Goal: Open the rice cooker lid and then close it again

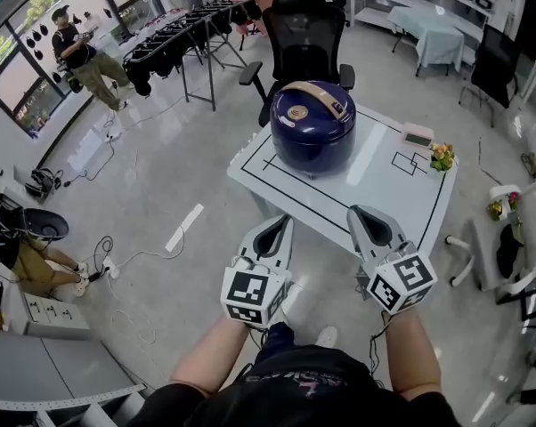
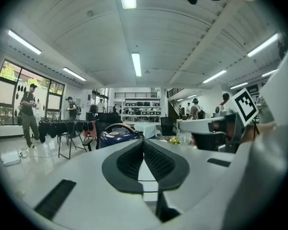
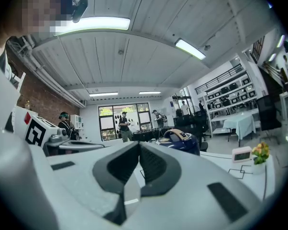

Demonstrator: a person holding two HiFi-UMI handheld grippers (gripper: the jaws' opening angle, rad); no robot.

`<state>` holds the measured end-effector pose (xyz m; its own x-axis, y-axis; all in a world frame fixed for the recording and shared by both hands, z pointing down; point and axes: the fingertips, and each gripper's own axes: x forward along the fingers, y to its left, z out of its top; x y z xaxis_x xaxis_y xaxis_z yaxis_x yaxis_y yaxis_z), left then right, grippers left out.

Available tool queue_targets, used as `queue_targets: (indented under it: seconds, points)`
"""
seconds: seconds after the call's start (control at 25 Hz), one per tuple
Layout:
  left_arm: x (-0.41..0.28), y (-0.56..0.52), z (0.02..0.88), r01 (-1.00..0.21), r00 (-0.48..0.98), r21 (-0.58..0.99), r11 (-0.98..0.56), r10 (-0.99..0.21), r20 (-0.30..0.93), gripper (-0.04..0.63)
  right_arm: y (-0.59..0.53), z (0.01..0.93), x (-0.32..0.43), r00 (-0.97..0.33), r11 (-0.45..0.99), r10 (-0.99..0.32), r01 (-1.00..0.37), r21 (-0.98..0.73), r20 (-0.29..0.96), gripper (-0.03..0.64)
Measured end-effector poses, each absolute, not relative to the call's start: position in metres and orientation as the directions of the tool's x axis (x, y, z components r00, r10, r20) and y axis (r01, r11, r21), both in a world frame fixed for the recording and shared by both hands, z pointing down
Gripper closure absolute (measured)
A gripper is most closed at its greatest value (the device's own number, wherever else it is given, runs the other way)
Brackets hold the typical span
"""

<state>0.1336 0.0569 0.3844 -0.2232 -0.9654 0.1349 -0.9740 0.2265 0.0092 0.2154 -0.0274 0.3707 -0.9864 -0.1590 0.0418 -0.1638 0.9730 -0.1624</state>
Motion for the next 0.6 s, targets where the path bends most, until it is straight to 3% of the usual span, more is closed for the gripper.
queue_targets:
  seconds: [0.12,0.16,0.2,0.24,0.28,0.6]
  points:
    - [0.119,0.052,0.386,-0.978,-0.203,0.01,0.206,-0.97,0.136,0.579,-0.03,0.369,0.202,-0.987,0.97,-0.161,-0.162,-0.182,0.02,0.578]
    - [0.116,0.049,0.387,-0.982,-0.186,-0.001,0.188,-0.973,0.139,0.56,-0.032,0.367,0.198,-0.986,0.967,-0.168,-0.167,-0.193,0.007,0.526]
    - [0.113,0.045,0.387,-0.986,-0.169,-0.02,0.168,-0.975,0.144,0.484,-0.036,0.364,0.194,-0.983,0.963,-0.182,-0.177,-0.205,-0.007,0.479]
    - [0.11,0.042,0.388,-0.988,-0.155,-0.043,0.15,-0.976,0.152,0.321,-0.04,0.361,0.19,-0.979,0.957,-0.203,-0.195,-0.214,-0.017,0.433]
    - [0.106,0.039,0.387,-0.989,-0.144,-0.064,0.135,-0.977,0.158,0.268,-0.046,0.358,0.187,-0.973,0.951,-0.228,-0.218,-0.218,-0.024,0.407]
    - [0.058,0.025,0.379,-0.994,-0.088,-0.079,0.077,-0.986,0.14,0.267,-0.072,0.346,0.155,-0.939,0.923,-0.341,-0.328,-0.201,-0.033,0.394]
